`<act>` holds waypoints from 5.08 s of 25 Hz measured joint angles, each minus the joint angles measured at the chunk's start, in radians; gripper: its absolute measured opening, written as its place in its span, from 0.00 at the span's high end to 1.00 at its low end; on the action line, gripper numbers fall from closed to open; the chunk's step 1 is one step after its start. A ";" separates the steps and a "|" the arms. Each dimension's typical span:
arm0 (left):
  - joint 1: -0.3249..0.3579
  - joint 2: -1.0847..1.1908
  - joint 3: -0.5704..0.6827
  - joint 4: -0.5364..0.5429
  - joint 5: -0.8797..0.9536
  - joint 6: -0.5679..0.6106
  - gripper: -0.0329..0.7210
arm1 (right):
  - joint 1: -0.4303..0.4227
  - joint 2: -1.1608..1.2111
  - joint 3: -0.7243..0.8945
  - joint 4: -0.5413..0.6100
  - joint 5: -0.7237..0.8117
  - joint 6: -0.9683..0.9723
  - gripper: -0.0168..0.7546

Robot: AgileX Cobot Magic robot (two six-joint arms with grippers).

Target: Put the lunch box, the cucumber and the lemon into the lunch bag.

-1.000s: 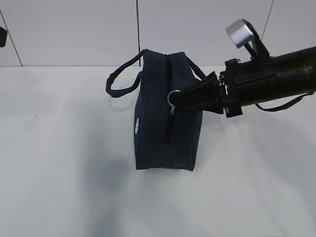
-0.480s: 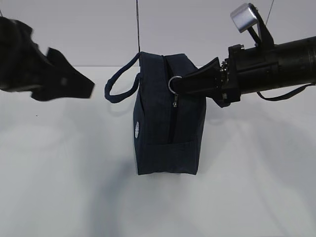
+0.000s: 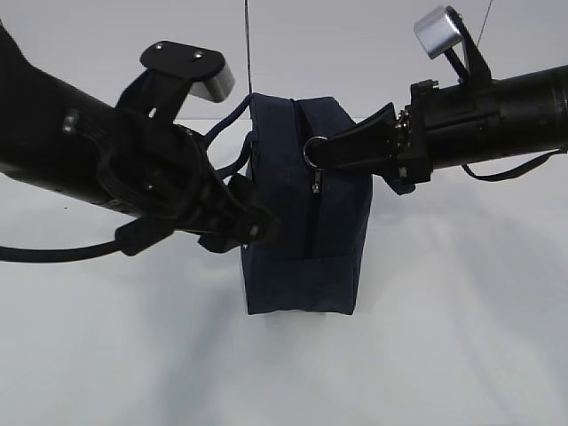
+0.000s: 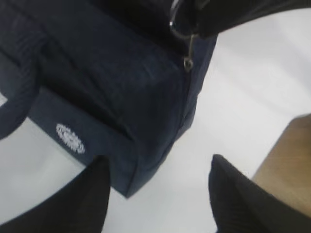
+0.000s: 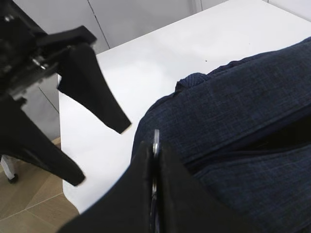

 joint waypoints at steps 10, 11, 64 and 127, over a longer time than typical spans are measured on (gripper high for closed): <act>-0.009 0.086 0.083 -0.012 -0.259 0.006 0.34 | 0.000 0.000 0.000 0.000 -0.001 0.005 0.98; -0.009 0.095 0.085 -0.013 -0.269 0.006 0.34 | 0.000 0.000 0.000 0.000 -0.001 0.005 0.98; -0.031 0.185 0.087 -0.063 -0.329 0.008 0.95 | 0.007 0.045 -0.069 0.254 -0.236 -0.156 0.98; -0.029 0.003 -0.049 -0.010 0.032 0.000 0.55 | 0.007 0.380 -0.453 0.284 -0.380 -0.128 0.98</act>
